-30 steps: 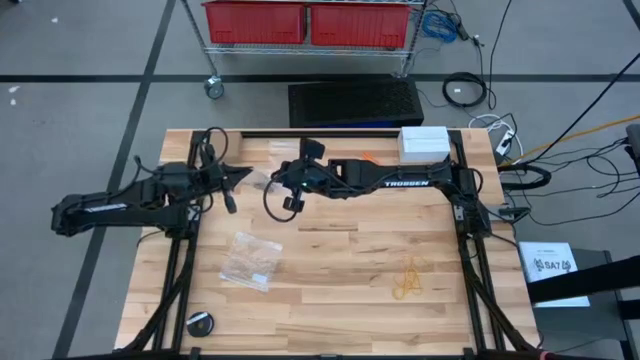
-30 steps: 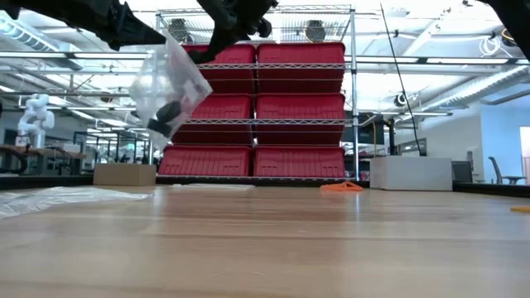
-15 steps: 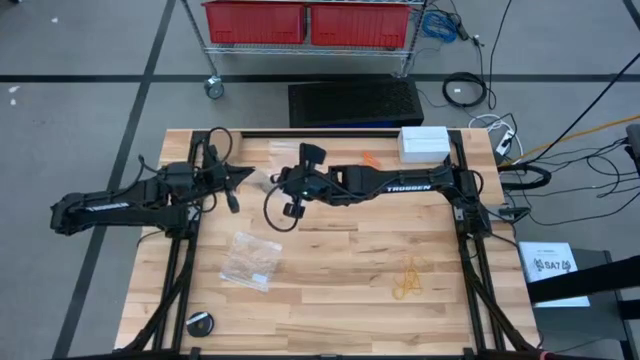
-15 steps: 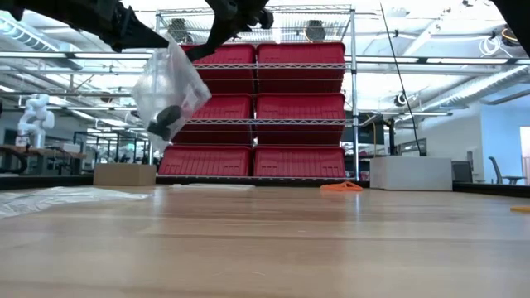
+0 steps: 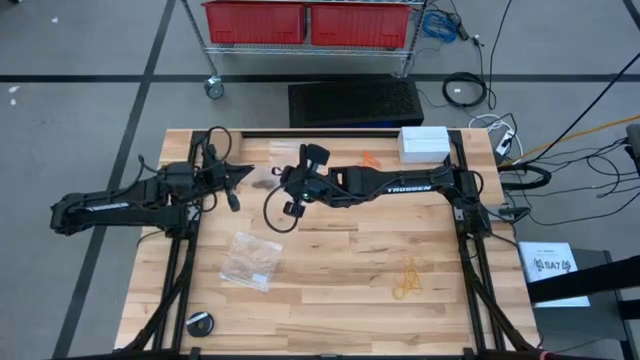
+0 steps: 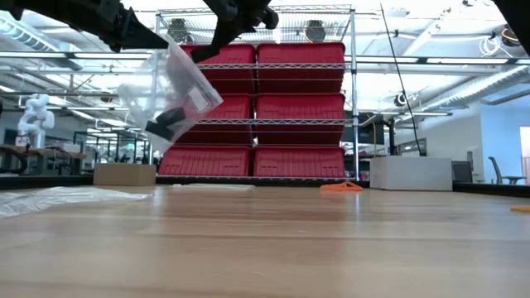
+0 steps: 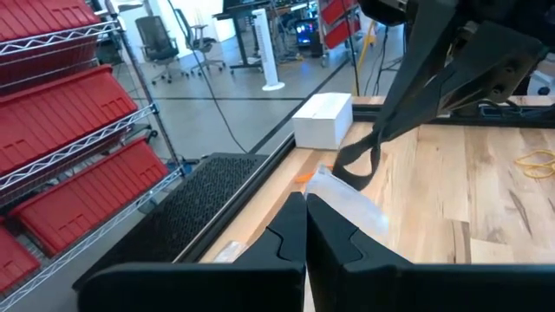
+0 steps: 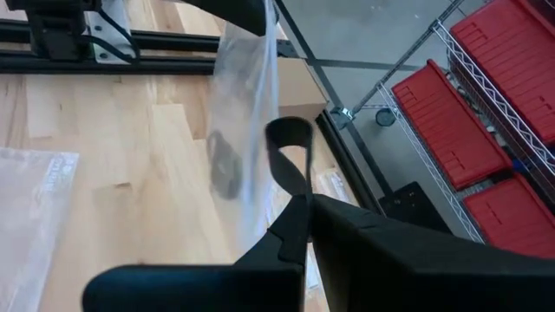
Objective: Sort rubber bands
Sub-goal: Put the black rubber band into the open transparent zip bag
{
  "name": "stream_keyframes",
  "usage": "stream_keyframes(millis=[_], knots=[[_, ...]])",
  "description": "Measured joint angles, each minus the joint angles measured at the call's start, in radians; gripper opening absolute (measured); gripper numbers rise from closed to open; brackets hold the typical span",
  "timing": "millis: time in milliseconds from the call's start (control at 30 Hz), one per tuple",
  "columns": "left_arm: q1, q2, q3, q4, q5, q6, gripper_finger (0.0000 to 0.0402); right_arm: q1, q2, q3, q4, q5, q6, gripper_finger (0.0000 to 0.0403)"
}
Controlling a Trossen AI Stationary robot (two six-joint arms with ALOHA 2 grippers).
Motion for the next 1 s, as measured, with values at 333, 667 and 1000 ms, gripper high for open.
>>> stream_keyframes(millis=[333, 667, 1000], knots=[[0.000, 0.000, 0.000, -0.002, -0.020, -0.001, 0.0000, 0.019, 0.000, 0.001, 0.001, 0.022, 0.004, 0.0000], [0.000, 0.000, 0.000, -0.001, -0.020, -0.003, 0.0000, 0.004, 0.001, 0.001, -0.001, -0.005, 0.010, 0.0000], [0.000, 0.015, 0.000, 0.018, 0.003, -0.008, 0.0000, -0.036, 0.031, 0.002, 0.006, -0.066, 0.011, 0.0000]])
